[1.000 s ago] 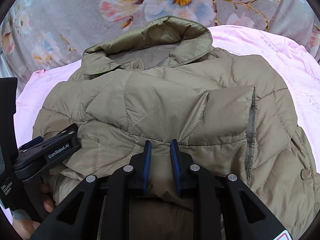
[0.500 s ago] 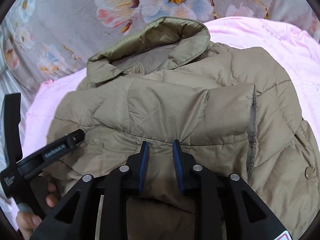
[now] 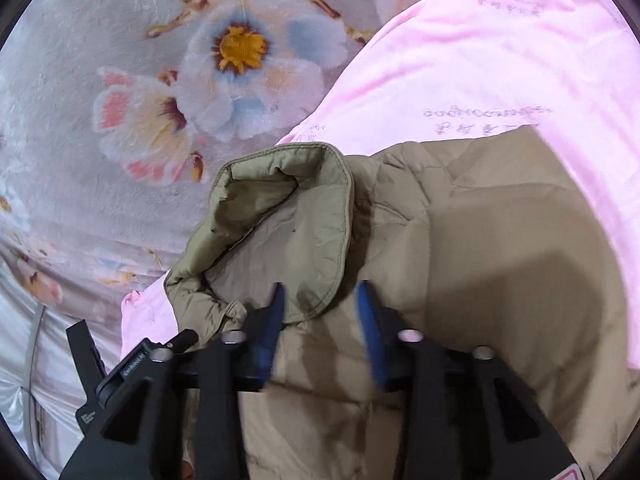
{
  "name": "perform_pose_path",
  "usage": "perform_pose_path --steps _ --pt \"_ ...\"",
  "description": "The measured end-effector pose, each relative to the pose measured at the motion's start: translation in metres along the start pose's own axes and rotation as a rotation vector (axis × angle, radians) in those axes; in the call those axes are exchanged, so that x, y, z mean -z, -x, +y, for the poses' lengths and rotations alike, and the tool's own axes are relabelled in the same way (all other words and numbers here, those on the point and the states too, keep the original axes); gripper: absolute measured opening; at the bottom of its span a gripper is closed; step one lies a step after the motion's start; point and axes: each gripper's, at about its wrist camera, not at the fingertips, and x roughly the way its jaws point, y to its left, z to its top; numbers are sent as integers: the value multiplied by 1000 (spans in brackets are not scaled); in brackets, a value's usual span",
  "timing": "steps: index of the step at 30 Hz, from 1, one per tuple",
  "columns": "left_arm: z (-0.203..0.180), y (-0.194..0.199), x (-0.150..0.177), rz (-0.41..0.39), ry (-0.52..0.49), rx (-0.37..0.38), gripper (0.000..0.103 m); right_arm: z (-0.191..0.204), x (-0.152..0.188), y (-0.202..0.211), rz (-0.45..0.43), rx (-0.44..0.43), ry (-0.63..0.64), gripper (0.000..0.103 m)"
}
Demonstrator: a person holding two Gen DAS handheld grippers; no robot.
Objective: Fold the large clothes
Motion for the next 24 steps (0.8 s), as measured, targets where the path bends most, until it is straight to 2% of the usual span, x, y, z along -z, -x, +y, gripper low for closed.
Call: perform_pose_path --steps 2,5,11,14,15,16,19,21,22,24 --pt "-7 -7 4 -19 -74 -76 68 9 1 -10 10 69 89 7" --pt "-18 -17 17 -52 -185 -171 66 10 12 -21 2 150 177 2" --pt "-21 -26 24 -90 -224 -235 67 7 20 -34 -6 191 218 0" --pt "-14 -16 22 -97 -205 -198 67 2 22 -25 -4 176 203 3" --pt "-10 -10 21 -100 -196 -179 67 1 23 -15 -20 169 196 9" --pt "-4 1 18 -110 -182 -156 67 3 23 -5 -45 159 196 13" --pt "5 28 -4 -164 -150 -123 68 17 10 24 -161 145 224 13" --pt "4 44 -23 -214 -111 -110 74 27 -9 34 -227 129 229 13" --pt "3 50 -36 -243 -78 -98 80 31 -18 34 -248 127 234 13" --pt "1 53 -55 -272 -28 -81 83 36 -37 26 -265 115 250 13"
